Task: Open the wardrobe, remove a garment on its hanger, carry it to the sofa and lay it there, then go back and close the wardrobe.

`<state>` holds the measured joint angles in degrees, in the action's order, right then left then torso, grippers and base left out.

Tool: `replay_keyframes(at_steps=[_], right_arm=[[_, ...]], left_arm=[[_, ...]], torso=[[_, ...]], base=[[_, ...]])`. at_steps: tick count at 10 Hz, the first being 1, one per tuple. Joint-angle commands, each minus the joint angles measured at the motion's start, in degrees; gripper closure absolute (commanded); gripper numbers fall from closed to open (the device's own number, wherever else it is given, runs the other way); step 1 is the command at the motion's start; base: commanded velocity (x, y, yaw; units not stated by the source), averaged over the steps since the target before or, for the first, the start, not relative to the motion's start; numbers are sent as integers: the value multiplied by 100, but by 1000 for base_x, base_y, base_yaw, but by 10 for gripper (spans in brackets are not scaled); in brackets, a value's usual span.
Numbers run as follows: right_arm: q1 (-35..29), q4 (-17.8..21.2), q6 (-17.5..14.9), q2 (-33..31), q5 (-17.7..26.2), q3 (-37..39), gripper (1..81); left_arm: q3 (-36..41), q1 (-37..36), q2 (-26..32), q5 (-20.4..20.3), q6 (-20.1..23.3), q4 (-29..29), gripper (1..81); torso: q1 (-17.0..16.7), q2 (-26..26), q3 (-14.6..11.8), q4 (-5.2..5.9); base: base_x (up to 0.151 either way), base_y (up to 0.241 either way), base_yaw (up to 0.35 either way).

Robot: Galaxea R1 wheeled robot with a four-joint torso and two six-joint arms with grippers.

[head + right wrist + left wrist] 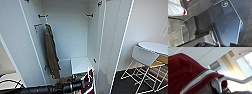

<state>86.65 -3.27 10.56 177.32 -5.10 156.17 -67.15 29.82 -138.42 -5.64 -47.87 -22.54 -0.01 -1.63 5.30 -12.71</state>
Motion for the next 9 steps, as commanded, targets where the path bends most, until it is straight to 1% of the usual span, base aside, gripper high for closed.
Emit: replay_keyframes(at_steps=[1,9], right_arm=[[-257,10,-10,25,264,-35,10],[-223,2,-10,51,272,-62,10]], left_arm=[[351,-929,-10,-605,94,-216,811],[351,-929,77,-605,94,-233,811]], torso=[[1,0,0,0],[1,2,0,0]], base=[[0,0,-206],[0,0,-206]])
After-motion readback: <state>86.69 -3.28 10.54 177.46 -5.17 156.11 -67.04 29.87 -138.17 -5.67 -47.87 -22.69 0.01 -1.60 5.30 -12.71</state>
